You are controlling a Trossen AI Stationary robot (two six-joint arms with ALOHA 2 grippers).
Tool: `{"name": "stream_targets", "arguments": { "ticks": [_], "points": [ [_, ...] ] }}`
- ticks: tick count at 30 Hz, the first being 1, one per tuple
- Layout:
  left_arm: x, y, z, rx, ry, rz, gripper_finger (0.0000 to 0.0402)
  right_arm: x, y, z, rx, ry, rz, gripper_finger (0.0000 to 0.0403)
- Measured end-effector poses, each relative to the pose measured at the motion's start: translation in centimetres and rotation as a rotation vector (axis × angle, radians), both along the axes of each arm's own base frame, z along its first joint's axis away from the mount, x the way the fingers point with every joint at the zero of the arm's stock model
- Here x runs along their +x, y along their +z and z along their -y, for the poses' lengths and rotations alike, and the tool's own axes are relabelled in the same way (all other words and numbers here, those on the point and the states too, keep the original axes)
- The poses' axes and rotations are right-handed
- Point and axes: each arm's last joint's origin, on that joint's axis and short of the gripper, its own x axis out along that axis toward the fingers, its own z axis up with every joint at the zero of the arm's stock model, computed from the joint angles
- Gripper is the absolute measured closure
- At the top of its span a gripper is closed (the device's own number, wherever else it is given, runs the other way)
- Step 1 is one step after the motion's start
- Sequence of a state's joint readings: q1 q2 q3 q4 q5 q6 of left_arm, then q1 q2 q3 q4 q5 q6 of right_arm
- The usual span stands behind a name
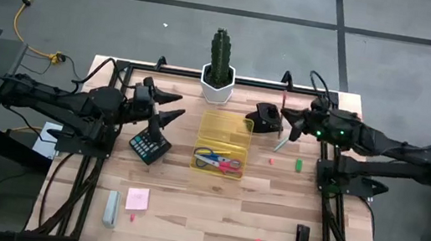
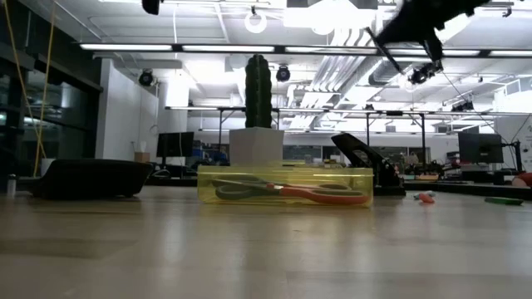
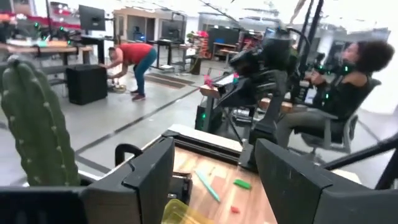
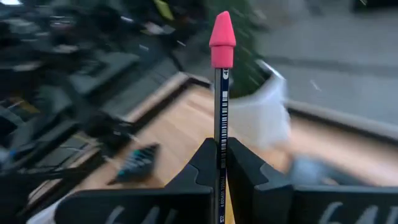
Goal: Pack school essentials
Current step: Put the pencil into the supply box
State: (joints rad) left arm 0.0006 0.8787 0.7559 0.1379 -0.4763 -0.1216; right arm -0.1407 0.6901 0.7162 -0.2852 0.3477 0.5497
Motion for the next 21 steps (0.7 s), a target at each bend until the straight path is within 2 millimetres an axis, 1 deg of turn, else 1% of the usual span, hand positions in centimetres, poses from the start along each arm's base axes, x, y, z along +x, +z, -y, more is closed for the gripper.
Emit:
{"name": "stream_targets", "arguments": {
  "ticks": [4,7,11,21],
  "points": [
    [0.0,0.0,0.1,-0.069,-0.037,0.035,0.0188,1.2,1.2,-1.1,-0.199,0.151,0.058,0.0402],
    [0.1,0.0,0.2,-0.098,-0.087,0.047,0.0188,1.7,1.7,-1.7,-0.300,0.223,0.086,0.0403],
    [0.1,0.1,0.3,-0.101,-0.132,0.053,0.0188,1.9,2.1,-2.1,-0.330,0.264,0.121,0.0403],
    [0.1,0.2,0.3,-0.099,-0.129,0.063,0.0188,1.9,2.1,-2.2,-0.316,0.289,0.130,0.0403]
  ]
}}
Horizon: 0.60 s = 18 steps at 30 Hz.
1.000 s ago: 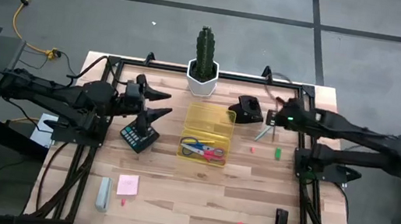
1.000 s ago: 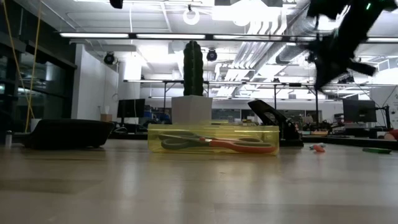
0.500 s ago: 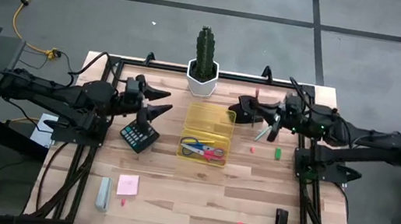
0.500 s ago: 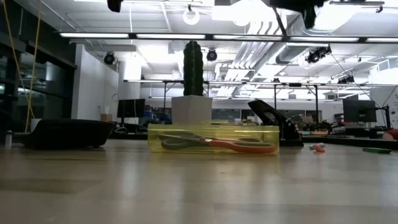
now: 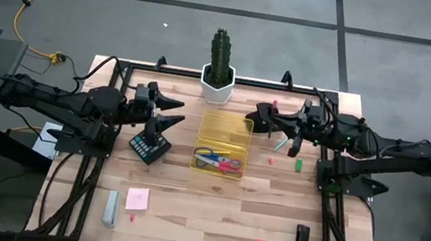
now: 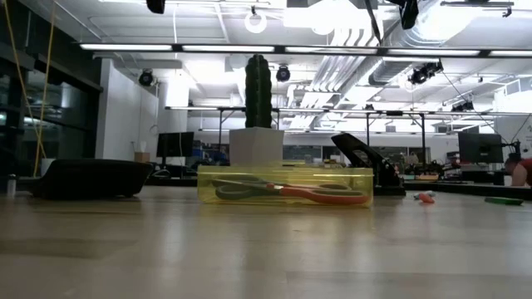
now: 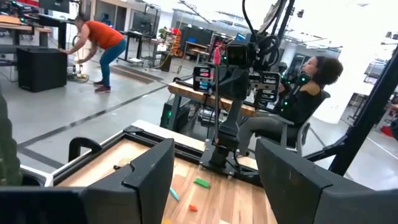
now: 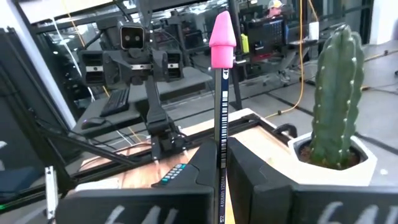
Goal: Pack school essentials
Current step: Put the pencil into the supply box
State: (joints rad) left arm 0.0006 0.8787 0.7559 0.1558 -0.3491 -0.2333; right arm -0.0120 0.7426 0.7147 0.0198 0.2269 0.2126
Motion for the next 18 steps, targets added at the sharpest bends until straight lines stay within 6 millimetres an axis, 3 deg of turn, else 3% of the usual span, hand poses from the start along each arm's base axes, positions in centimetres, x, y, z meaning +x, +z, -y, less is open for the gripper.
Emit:
{"name": "stream_targets", "arguments": {
  "ticks": [5,13,18],
  "points": [
    [0.0,0.0,0.0,0.000,0.002,-0.002,0.0188,2.0,-1.3,-0.1,0.100,0.040,-0.055,0.0403],
    [0.0,0.0,0.0,0.000,0.002,-0.002,0.0188,9.0,-3.5,-0.5,0.089,0.208,-0.224,0.0403],
    [0.0,0.0,0.0,0.000,0.002,-0.002,0.0188,12.7,-6.0,-0.6,0.035,0.289,-0.348,0.0403]
  ]
}}
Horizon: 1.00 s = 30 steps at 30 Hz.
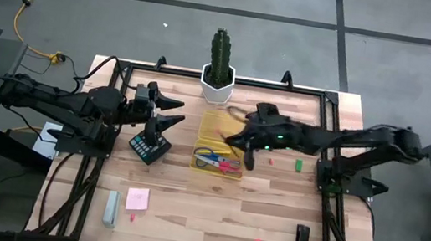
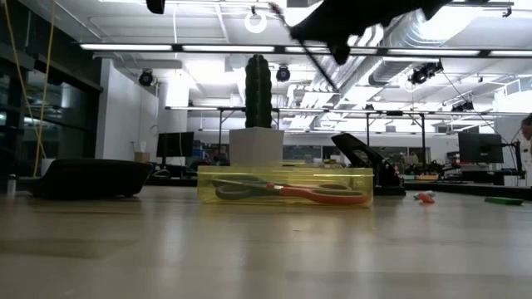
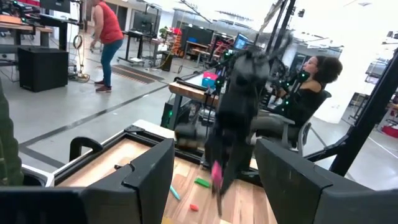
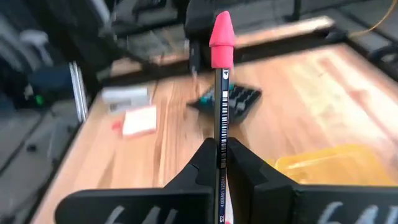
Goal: Pack school essentials
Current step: Put the pencil into the supply box
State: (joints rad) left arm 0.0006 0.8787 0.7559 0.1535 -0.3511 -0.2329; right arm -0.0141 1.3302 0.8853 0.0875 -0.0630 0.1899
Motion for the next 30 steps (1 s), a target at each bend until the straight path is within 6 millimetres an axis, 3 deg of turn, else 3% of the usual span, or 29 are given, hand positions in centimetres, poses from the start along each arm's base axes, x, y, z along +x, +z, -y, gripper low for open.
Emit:
{"name": "stream_targets", "arguments": {
  "ticks": [5,12,21,30],
  "points": [
    [0.0,0.0,0.0,0.000,0.000,0.000,0.0188,2.6,-4.0,0.3,0.041,0.028,-0.144,0.0403],
    [0.0,0.0,0.0,0.000,0.000,0.000,0.0188,4.2,-8.6,0.2,0.081,0.032,-0.288,0.0403],
    [0.0,0.0,0.0,0.000,0.000,-0.004,0.0188,4.6,-10.5,0.1,0.199,0.021,-0.362,0.0396],
    [0.0,-0.3,0.0,0.001,0.000,-0.030,0.0188,4.3,-10.9,0.1,0.244,-0.010,-0.425,0.0337]
  ]
}}
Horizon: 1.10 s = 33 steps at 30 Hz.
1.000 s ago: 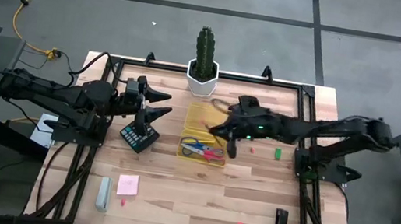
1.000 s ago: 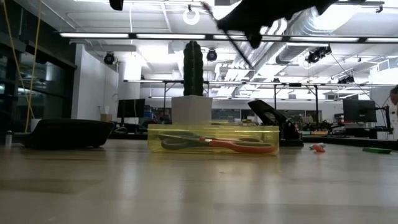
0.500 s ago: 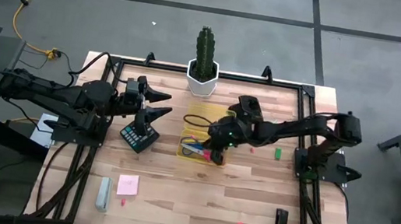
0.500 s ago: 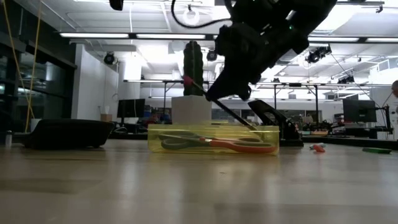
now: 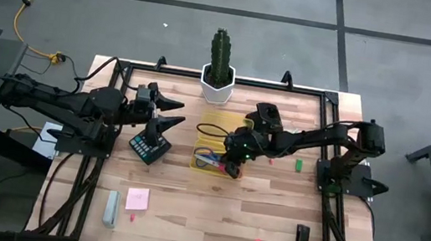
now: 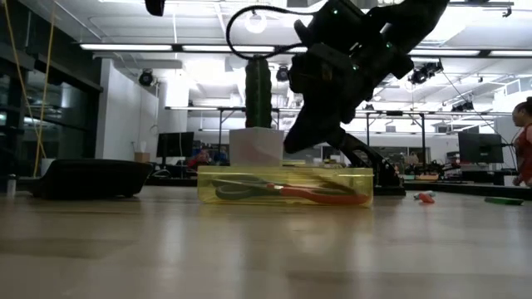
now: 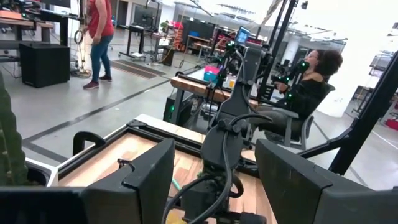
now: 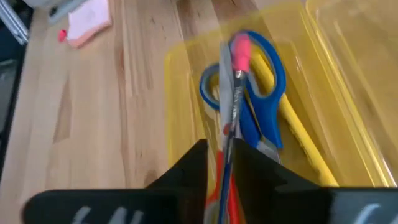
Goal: Pack school essentials
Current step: Put the pencil into the supply box, then put the sticky note into the supply box
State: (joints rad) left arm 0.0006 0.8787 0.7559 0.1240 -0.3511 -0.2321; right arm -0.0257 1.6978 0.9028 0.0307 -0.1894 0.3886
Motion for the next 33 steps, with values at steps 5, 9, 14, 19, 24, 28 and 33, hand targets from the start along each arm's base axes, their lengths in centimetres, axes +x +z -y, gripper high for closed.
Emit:
{"name": "stream_targets", "arguments": {
  "ticks": [5,9,14,19,24,28,33],
  "points": [
    [0.0,0.0,0.0,0.000,0.000,-0.002,0.0188,-0.4,0.7,0.1,0.000,-0.004,-0.007,0.0285],
    [0.0,0.0,0.0,0.000,0.000,-0.001,0.0188,-1.6,3.1,0.7,0.001,-0.022,0.020,0.0255],
    [0.0,0.0,0.0,0.000,0.000,0.000,0.0188,-4.7,7.1,1.2,-0.087,-0.085,0.046,0.0243],
    [0.0,0.0,0.0,0.000,0.000,0.000,0.0188,-8.1,11.3,1.0,-0.215,-0.225,0.151,0.0242],
    [0.0,0.0,0.0,-0.001,0.000,0.000,0.0188,-10.3,14.4,-0.1,-0.287,-0.284,0.310,0.0242],
    [0.0,0.0,0.0,-0.003,0.000,0.001,0.0188,-10.9,13.3,-0.9,-0.283,-0.305,0.453,0.0242],
    [0.0,0.0,0.0,-0.004,0.000,0.004,0.0188,-11.5,10.9,-1.2,-0.121,-0.301,0.720,0.0242]
  ]
}}
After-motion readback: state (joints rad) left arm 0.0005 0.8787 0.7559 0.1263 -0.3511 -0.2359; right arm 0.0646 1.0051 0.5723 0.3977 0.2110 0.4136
